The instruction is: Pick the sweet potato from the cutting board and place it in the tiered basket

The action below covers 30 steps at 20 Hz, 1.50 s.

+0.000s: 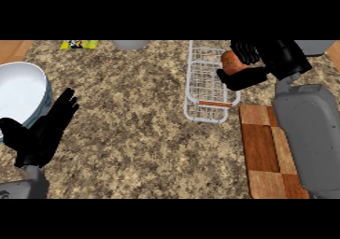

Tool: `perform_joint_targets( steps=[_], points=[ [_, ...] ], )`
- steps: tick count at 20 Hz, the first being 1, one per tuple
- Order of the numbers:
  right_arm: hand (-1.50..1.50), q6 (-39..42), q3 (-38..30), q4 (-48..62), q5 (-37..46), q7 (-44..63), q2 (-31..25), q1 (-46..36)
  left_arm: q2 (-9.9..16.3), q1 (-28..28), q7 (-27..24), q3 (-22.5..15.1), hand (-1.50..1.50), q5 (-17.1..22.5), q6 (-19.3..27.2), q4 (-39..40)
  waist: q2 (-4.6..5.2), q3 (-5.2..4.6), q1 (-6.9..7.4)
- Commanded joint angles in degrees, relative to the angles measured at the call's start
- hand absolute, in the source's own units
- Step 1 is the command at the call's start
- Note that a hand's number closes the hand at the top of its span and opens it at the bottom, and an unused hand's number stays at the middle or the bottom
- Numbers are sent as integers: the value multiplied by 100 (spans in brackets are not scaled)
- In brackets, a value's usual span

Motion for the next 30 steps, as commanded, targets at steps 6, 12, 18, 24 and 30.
perform_joint_targets(
  steps=[6, 12, 18, 24, 30],
  points=[
    [150, -1044, 81, 1092, 659, -707, 271, -182, -185, 170, -177, -14, 0, -146, -4, -33, 5, 1, 5],
    [150, -2104, -312, 1915, 502, -1020, 835, -693, -65, -100, 166, 101, 0, -21, -80, 36, 13, 3, 31],
    [-150, -2389, -364, 2730, 633, -1405, 765, -1145, -233, -52, 167, -55, 0, -173, -27, -149, 10, 2, 23],
    [-150, -2229, -904, 2730, -96, -1214, 926, -1373, -158, 333, -185, 81, 0, -179, -156, -175, 8, 2, 36],
    [-150, -2178, -1555, 2415, -981, -896, 1045, -1322, -213, -138, 171, 54, 0, -203, -11, -109, 1, 4, -23]
  ],
)
